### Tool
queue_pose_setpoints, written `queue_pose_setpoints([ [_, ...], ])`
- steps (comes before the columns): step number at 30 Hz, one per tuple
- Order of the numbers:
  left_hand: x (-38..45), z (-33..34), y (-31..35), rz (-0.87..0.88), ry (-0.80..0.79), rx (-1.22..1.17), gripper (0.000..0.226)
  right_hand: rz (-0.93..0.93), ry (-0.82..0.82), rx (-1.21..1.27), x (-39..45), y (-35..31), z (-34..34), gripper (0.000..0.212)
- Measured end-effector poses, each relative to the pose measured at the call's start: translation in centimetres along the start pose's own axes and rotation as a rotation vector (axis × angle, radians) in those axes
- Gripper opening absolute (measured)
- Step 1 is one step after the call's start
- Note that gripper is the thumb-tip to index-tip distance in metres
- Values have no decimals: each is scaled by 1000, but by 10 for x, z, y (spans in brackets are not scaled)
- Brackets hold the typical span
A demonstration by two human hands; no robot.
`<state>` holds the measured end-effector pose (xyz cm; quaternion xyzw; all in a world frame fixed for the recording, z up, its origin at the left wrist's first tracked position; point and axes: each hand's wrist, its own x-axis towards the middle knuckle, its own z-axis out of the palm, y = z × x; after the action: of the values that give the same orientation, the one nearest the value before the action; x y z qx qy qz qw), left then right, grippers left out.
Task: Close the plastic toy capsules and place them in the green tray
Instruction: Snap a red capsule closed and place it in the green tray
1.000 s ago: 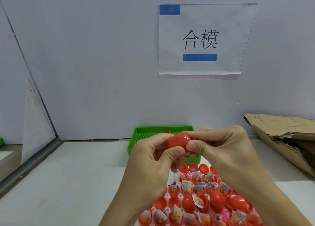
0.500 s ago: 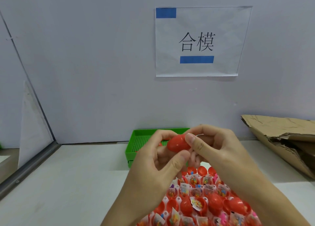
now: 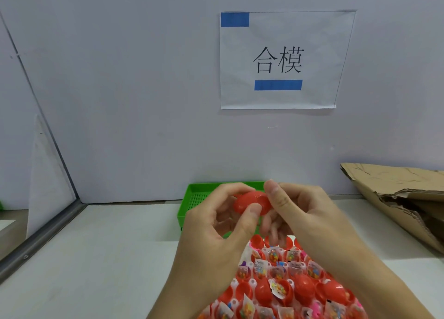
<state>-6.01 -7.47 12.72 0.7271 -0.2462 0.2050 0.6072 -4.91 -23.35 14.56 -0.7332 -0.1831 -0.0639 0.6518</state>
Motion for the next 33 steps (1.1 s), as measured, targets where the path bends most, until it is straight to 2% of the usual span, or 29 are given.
queue_pose_setpoints([
  [5, 2, -1, 0, -70, 67, -131, 21, -140, -29, -1, -3, 0, -7, 21],
  [10, 1, 4, 1, -67, 105, -144, 29, -234, 37, -38, -4, 2, -2, 29],
  [15, -1, 2, 3, -41, 53, -128, 28, -273, 122, -8, -3, 2, -1, 30],
  [29, 0, -2, 6, 10, 90, -131, 30, -320, 114, 29, -5, -4, 0, 34],
  [33, -1, -4, 6, 14, 83, -133, 25, -337, 128, 12, -5, -5, 1, 26],
])
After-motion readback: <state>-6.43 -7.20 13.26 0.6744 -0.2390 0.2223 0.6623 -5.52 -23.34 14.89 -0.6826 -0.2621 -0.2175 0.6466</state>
